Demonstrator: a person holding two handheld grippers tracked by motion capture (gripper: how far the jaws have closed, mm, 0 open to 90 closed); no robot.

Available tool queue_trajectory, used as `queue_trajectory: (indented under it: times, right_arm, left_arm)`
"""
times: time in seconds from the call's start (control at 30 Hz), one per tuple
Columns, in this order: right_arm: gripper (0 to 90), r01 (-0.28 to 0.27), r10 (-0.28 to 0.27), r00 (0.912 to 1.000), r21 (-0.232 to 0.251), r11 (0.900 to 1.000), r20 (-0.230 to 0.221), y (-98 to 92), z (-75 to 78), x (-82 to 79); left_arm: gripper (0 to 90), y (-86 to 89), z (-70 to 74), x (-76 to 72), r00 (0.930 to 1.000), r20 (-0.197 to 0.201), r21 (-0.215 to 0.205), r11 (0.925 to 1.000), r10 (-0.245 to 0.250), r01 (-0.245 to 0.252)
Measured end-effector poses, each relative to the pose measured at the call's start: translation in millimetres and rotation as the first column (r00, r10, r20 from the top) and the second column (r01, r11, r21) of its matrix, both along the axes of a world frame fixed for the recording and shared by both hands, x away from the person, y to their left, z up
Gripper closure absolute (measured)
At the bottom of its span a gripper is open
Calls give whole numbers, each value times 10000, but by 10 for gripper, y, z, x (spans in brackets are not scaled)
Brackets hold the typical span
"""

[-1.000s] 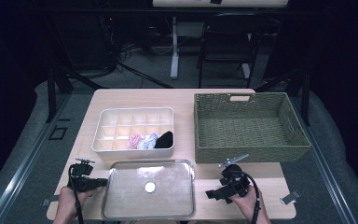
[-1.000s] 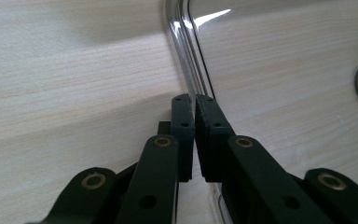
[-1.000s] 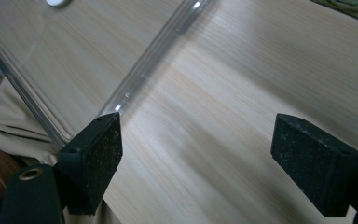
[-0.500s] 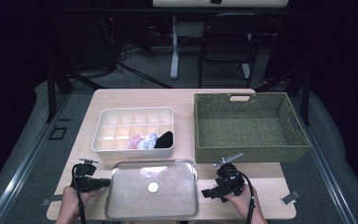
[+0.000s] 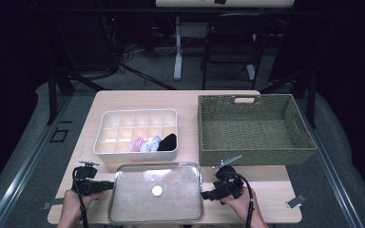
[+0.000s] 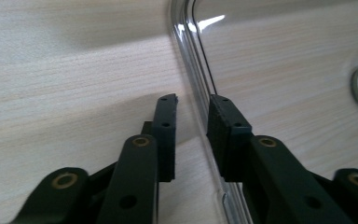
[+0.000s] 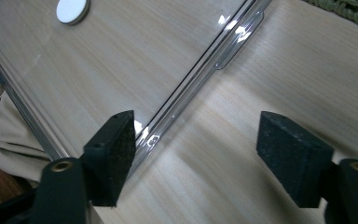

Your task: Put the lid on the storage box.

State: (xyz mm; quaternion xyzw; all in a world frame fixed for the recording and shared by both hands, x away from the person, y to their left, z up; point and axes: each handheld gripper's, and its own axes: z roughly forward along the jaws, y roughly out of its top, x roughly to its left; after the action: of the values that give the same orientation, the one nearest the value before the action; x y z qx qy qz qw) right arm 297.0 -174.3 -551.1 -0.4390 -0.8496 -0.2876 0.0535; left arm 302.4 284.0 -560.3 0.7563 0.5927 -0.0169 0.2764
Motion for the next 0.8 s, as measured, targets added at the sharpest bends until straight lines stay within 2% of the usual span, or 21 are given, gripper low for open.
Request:
queue_trajectory:
  times: [0.07,0.17,0.27,0.3,0.43,0.57,0.67,0.73,0.8]
  right_arm:
    - [322,-35,33,10000,-193,9998,-77,13,-11,6]
    - [364,-181,178,9996,-138,9997,-220,47,-37,12]
    - [391,-81,79,9997,-83,9999,-240,99,-70,9]
    - [396,-233,227,9993,-209,9995,-283,103,-59,15]
    - [453,-176,173,9998,-308,9994,-95,145,-66,13]
    - [523,-160,159,9999,-366,9992,-28,175,-65,5]
    - [570,-85,93,9997,-380,9992,214,198,-78,-10]
    - [594,37,-26,9996,-385,9993,293,219,-83,-24]
    - [633,23,-1,9992,-548,9985,408,220,-80,-29]
  left_arm:
    - [646,4,3,5,9999,52,-110,9999,130,-129]
    - [567,35,-10,15,9995,24,-525,9981,324,-322]
    - [529,57,-20,15,9984,37,-850,9948,572,-567]
    - [524,61,-24,17,9984,51,-904,9943,568,-561]
    - [503,32,-36,18,9974,42,-1129,9910,724,-715]
    - [498,-11,-33,19,9977,113,-994,9929,673,-659]
    - [505,-28,-33,12,9977,116,-953,9933,664,-650]
    - [515,-38,-45,3,9967,107,-1187,9898,809,-790]
    - [532,-35,-44,-1,9969,126,-1066,9914,772,-754]
